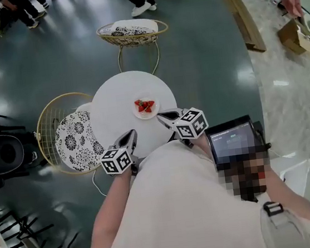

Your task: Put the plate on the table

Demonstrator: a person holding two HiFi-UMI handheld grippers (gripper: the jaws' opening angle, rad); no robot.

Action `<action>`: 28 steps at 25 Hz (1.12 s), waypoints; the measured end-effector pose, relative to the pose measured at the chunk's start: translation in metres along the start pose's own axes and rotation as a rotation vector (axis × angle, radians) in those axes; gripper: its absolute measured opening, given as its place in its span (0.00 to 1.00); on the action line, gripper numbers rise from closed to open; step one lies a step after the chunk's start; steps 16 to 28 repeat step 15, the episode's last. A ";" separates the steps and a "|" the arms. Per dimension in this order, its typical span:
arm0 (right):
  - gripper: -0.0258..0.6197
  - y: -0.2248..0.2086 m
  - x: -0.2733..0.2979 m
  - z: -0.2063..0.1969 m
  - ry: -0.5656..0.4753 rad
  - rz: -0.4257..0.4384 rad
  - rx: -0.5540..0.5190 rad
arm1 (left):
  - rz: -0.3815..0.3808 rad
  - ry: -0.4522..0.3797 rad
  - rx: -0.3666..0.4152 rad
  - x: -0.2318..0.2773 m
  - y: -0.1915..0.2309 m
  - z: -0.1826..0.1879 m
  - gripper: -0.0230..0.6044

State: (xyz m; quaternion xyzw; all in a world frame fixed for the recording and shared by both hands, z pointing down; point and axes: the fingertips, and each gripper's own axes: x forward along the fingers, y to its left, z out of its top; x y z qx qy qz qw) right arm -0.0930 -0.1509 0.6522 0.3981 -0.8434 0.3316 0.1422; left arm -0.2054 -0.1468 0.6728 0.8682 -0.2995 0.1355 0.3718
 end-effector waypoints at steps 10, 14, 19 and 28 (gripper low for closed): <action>0.05 0.002 0.006 0.000 -0.020 0.021 0.010 | 0.007 0.014 -0.001 0.001 0.004 -0.002 0.04; 0.05 0.002 0.010 0.000 -0.021 0.027 0.013 | 0.010 0.020 0.002 0.001 0.007 -0.002 0.04; 0.05 0.002 0.010 0.000 -0.021 0.027 0.013 | 0.009 0.021 0.003 0.001 0.008 -0.001 0.04; 0.05 0.002 0.010 0.000 -0.021 0.027 0.013 | 0.009 0.021 0.003 0.001 0.008 -0.001 0.04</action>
